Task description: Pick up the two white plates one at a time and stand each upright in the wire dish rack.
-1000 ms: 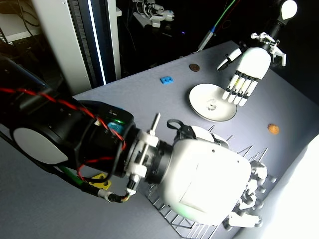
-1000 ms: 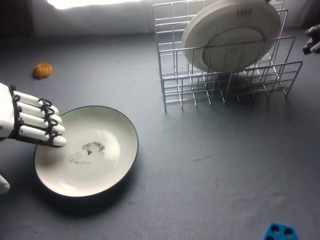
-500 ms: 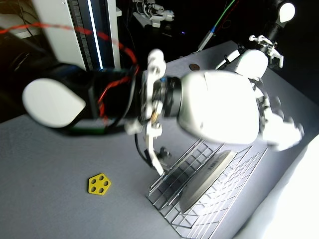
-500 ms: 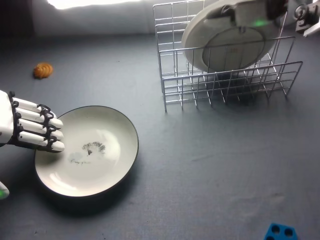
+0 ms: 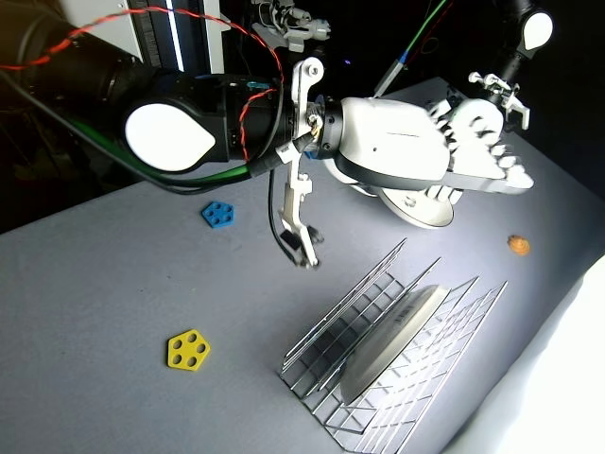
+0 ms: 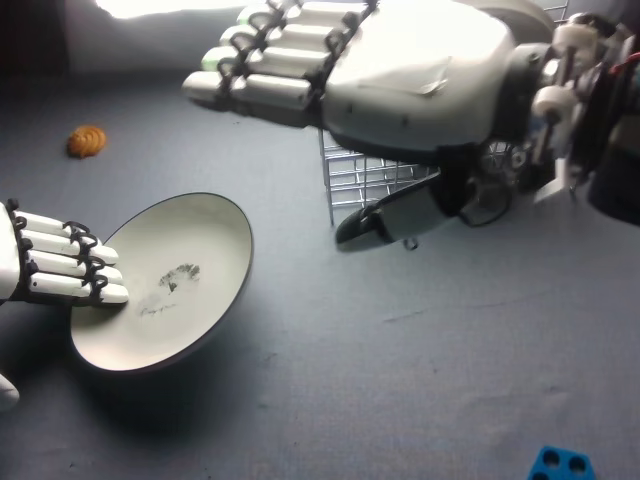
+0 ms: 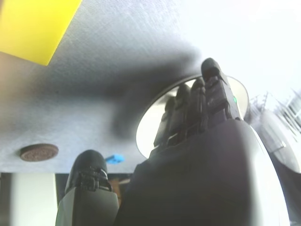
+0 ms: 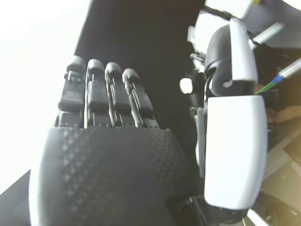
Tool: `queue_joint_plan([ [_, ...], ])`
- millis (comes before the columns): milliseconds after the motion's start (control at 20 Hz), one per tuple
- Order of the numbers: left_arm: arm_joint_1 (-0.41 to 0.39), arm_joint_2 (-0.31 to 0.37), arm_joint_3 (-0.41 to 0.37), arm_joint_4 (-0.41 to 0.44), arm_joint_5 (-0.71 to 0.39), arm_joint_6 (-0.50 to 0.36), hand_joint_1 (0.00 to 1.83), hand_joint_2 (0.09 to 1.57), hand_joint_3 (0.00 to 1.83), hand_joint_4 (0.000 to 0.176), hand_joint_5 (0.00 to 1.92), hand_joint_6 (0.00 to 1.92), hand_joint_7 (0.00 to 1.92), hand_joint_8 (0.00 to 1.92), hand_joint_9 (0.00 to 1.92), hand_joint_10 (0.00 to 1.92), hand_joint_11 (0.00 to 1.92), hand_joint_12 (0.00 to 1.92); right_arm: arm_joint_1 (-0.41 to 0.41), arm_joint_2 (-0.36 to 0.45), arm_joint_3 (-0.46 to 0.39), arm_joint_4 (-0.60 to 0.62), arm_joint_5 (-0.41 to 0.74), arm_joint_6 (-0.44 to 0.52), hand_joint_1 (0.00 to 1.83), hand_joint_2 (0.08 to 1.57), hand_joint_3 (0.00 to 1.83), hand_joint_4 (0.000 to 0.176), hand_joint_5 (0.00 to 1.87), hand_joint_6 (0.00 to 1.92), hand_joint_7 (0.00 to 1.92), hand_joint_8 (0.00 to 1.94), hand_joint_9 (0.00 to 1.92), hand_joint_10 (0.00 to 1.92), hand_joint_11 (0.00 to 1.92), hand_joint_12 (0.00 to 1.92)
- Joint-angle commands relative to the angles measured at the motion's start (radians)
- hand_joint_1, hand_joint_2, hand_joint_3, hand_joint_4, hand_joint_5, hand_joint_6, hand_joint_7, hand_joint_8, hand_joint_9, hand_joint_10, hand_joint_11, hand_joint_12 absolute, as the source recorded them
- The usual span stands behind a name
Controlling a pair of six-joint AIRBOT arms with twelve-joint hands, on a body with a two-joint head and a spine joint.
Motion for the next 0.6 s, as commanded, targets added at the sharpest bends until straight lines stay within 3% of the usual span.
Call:
queue_joint_plan([
  [0,0.014,-0.018,-0.004,0.024,0.002,-0.001,0.00,1.11,0.00,0.000,0.06,0.00,0.06,0.00,0.05,0.00,0.00,0.18,-0.002,0.000,-0.001,0.030,0.081,-0.013,0.99,0.92,0.00,0.000,0.00,0.00,0.00,0.00,0.00,0.00,0.00,0.00],
  [300,0.042,-0.027,0.001,0.010,0.000,-0.013,0.00,1.12,0.00,0.000,0.05,0.00,0.05,0.00,0.03,0.00,0.00,0.13,-0.034,-0.046,-0.006,0.038,0.075,-0.081,1.04,0.90,0.00,0.000,0.00,0.00,0.00,0.00,0.00,0.00,0.00,0.00],
  [550,0.047,-0.031,0.002,0.010,-0.003,-0.018,0.00,1.12,0.00,0.000,0.10,0.01,0.10,0.01,0.09,0.01,0.00,0.23,-0.073,-0.107,-0.004,0.046,0.162,-0.196,1.07,0.89,0.00,0.000,0.00,0.00,0.00,0.00,0.00,0.00,0.01,0.00],
])
